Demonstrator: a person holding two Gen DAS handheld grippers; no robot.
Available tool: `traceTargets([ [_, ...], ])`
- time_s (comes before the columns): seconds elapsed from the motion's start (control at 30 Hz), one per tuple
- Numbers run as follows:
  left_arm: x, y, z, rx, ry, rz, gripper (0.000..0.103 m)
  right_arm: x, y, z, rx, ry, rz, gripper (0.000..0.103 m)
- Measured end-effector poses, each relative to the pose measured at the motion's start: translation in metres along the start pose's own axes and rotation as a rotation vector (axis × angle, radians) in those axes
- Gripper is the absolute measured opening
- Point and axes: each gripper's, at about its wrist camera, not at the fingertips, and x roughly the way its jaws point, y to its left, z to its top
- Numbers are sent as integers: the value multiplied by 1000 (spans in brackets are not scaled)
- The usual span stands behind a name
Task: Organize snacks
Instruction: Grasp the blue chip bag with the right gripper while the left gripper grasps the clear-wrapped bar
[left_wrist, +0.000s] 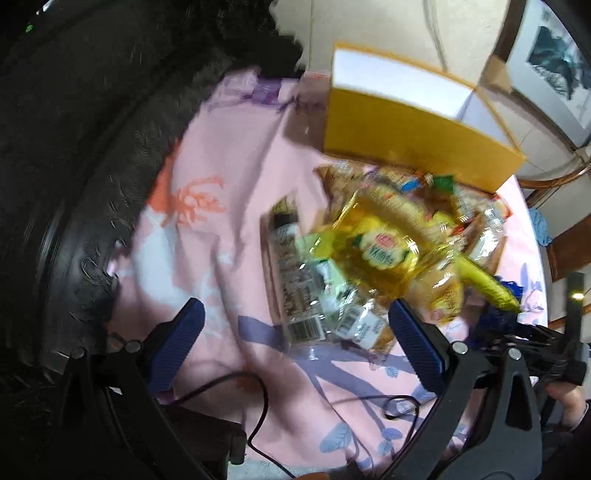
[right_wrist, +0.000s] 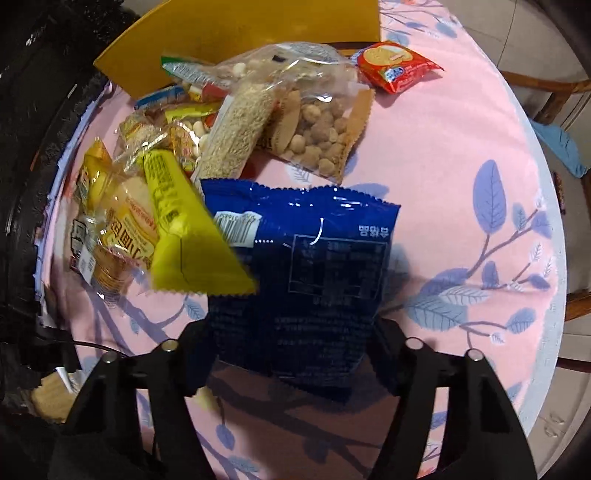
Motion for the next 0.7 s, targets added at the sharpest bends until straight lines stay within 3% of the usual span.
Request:
traceTargets([
  [0.1,22,13,0,-66,37,18,101,-4,-4,2,-9,8,19,54],
  [0.23,49,30,8,-170,76,14,101,-7,-7,0,-18,15,14,53],
  [0.43,92,30,18,-206,128,22,99,-13,-26,-6,0,20,44,53],
  [0.47,95,29,19,-202,127,17,97,-13,-28,-5,-3,21,44,53],
  [0.53,100,23,21,-171,128,-6,77,-16,-32,-5,-6,24,43,53],
  [0.7,107,21,22,-168,143,-42,61,-22,-45,-2,6,28,43,53],
])
